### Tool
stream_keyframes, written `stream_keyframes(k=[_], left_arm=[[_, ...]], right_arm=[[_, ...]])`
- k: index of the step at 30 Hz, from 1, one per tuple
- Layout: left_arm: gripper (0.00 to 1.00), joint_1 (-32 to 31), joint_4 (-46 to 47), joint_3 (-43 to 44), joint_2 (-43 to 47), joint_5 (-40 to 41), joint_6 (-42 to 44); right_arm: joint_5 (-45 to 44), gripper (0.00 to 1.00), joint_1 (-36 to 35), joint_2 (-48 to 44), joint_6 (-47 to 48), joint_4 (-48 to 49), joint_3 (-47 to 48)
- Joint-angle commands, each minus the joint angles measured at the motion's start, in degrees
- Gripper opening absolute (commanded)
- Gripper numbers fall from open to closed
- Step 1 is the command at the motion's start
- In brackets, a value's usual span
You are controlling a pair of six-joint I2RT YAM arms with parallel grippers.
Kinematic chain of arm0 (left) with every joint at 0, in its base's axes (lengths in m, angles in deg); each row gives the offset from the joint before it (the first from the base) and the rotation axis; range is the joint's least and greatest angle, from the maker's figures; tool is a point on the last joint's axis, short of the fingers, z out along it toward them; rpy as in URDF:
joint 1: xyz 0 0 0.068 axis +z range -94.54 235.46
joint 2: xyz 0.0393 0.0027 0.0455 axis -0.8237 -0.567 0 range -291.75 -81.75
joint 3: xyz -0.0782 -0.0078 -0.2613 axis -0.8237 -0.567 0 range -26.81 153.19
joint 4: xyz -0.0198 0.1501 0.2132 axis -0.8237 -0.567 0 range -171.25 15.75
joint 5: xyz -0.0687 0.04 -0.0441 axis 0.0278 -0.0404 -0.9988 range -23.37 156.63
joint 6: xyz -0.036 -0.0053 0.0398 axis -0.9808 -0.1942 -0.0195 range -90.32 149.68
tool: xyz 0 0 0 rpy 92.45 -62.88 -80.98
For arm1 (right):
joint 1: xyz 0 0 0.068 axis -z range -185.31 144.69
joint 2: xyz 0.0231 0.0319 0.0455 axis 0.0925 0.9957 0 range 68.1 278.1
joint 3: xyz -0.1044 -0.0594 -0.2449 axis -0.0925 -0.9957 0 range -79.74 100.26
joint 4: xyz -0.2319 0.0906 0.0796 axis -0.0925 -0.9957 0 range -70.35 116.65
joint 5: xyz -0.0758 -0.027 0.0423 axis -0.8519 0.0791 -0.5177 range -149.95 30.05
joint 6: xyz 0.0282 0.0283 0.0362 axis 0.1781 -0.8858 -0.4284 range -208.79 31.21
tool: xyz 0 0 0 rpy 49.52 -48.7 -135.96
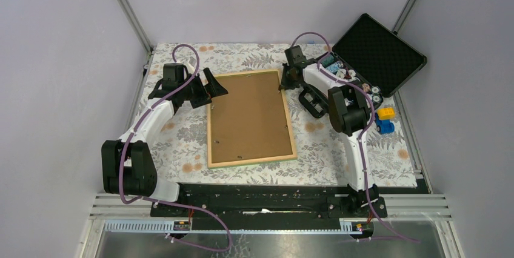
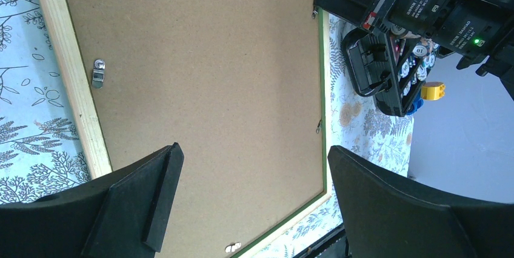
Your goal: Put the photo into the frame
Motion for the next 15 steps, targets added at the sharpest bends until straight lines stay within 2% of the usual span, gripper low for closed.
stream_keyframes(k=[1,3,4,6,8,11,15], left_arm=[[0.99,-0.23,2.61,0.92,2.5,-1.02,0.18],[0.99,-0.23,2.6,0.91,2.57,-1.1,0.19],[0.99,-0.23,2.58,0.94,2.57,-1.11,0.23],[0.99,-0.23,2.56,0.92,2.59,-1.07,0.18],[0.99,-0.23,2.54,0.87,2.59,-1.03,0.17],[0.99,-0.23,2.57,0.85,2.51,-1.1,0.09],[0.99,-0.23,2.58,0.79,2.52,-1.11,0.0]], right_arm=[[-0.58,0.0,-0.19,-0.56,-2.7,-0.25,-1.2],[0.7,0.02,-0.2,-1.05,-1.52,-0.96,0.31],[0.86,0.09,-0.2,-1.3,-1.05,-2.18,1.34],[0.53,0.37,-0.21,-2.72,-0.37,-2.86,2.12],[-0.66,0.49,-0.49,-4.2,0.28,-2.88,1.77],[-0.74,0.57,-0.92,-5.07,0.82,-2.81,1.5],[-1.16,0.59,-1.5,-2.7,1.18,-4.97,3.45]])
